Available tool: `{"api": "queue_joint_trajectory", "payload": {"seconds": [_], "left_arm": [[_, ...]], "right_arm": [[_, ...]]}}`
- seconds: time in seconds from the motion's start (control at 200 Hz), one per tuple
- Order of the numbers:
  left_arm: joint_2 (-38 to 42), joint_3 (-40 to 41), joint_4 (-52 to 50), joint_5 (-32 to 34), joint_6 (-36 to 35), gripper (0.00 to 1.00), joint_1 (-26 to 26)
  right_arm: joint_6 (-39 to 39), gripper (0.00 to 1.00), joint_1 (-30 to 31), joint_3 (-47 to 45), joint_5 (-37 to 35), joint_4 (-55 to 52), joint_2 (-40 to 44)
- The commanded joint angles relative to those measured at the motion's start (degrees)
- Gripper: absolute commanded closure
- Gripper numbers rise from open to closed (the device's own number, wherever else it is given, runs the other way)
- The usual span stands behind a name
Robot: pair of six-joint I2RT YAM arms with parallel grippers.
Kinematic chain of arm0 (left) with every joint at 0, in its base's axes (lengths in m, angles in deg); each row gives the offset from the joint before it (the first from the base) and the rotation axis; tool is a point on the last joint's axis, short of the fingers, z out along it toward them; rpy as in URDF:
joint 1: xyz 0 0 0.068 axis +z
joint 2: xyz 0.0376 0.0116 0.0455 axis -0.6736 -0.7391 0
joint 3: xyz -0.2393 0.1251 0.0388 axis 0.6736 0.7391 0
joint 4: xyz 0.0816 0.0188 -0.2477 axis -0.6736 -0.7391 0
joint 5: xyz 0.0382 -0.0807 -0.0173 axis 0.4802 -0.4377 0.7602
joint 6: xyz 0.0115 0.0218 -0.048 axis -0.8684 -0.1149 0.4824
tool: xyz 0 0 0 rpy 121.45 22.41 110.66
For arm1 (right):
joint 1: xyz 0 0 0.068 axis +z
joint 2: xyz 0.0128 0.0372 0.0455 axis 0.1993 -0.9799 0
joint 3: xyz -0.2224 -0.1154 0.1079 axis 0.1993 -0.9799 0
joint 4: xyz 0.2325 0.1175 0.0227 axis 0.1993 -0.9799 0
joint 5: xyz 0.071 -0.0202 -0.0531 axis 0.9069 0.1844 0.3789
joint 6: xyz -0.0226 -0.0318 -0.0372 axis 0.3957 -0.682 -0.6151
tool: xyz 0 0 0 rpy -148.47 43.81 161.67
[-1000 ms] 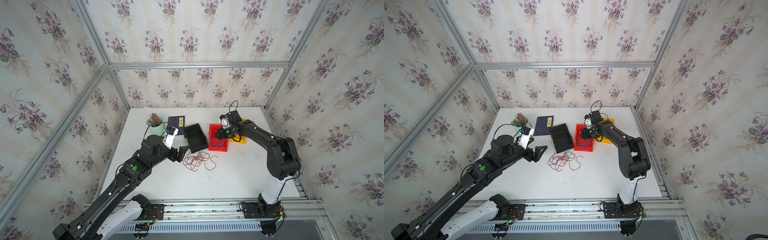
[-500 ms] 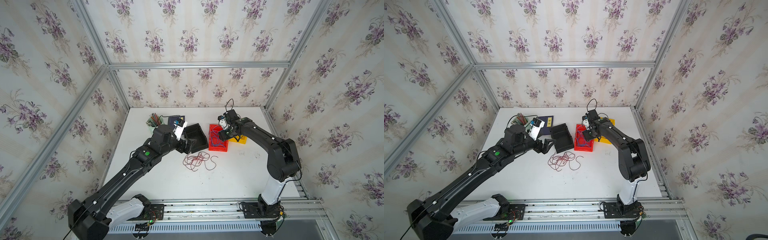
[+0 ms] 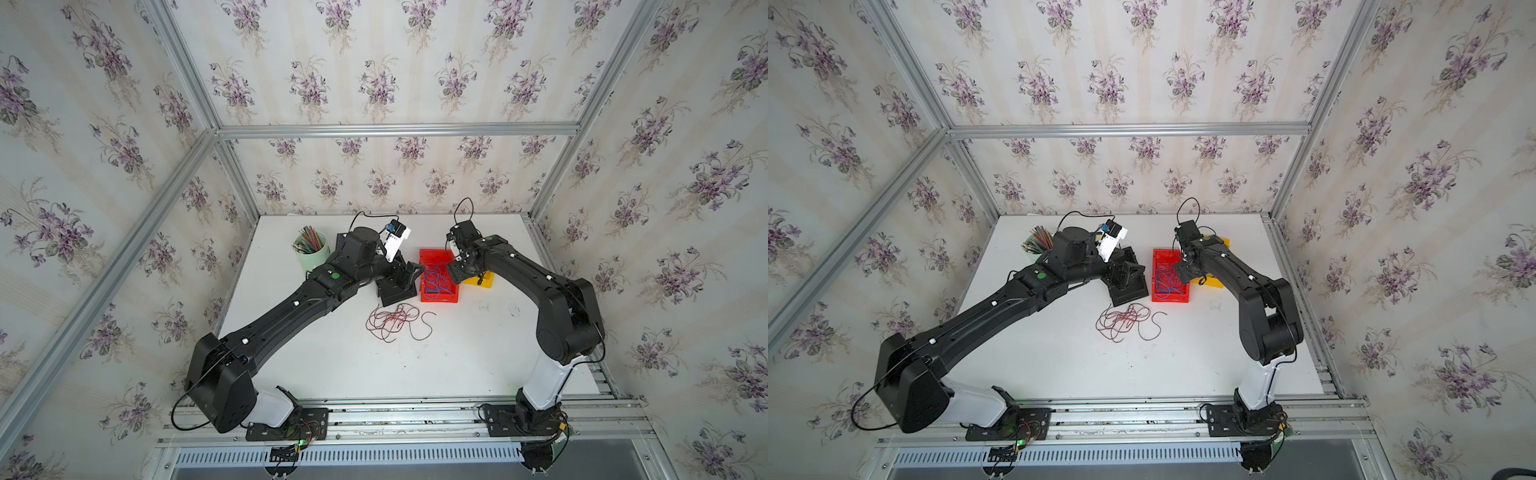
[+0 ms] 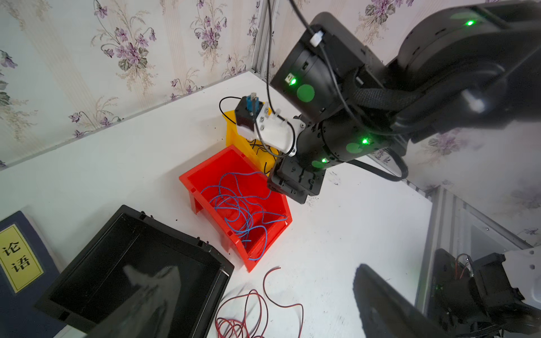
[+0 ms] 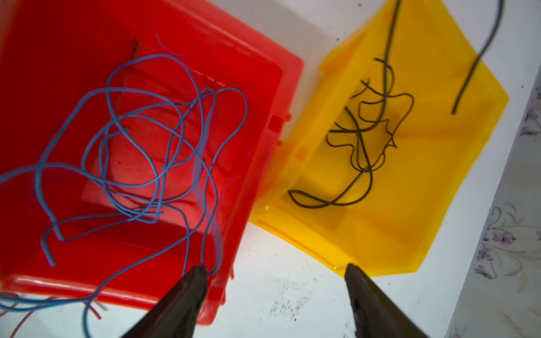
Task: Untangle and sort cables by color
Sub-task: Place the cable in the bin, then adjust the cable in the bin.
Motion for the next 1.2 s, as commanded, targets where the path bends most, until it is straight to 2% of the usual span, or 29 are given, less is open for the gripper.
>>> {"api": "queue_joint_trajectory", "payload": {"seconds": [0.0, 0.165, 0.27, 0.405, 0.515, 0.569, 0.884, 1.194], "left_arm": [[3.06, 1.37, 0.39, 0.10, -0.31, 0.04, 0.09], [8.42, 5.37, -2.03, 3.74, -0.10, 0.04, 0.27], [12.38, 8.45, -3.14, 5.57, 0.90, 0.03, 0.43], [16.68, 11.39, -4.68, 7.08, 2.05, 0.03, 0.70], [19.32, 13.09, -6.26, 8.20, 2.65, 0.03, 0.70], [20.54, 13.81, -6.90, 8.66, 2.89, 0.03, 0.70], [26.65, 16.52, -10.59, 12.36, 2.76, 0.03, 0.70], [28.46, 16.18, -14.35, 14.66, 1.78, 0.02, 0.91]], "right_arm": [[3.23, 0.23, 0.12, -0.45, 7.84, 5.32, 5.44], [6.34, 0.27, 0.21, -0.57, 28.92, 7.35, 10.94], [10.68, 0.38, 0.12, -2.65, 38.85, 7.60, 11.56], [17.89, 0.61, 0.12, -9.03, 46.41, 11.54, 13.23], [21.69, 0.86, 0.12, -13.95, 49.74, 14.43, 13.43], [21.87, 1.00, 0.12, -15.10, 49.96, 14.57, 12.61], [16.18, 1.00, 0.12, -12.59, 39.10, 8.09, 5.14], [14.37, 1.00, 0.19, -8.13, 32.59, 9.05, -2.36]]}}
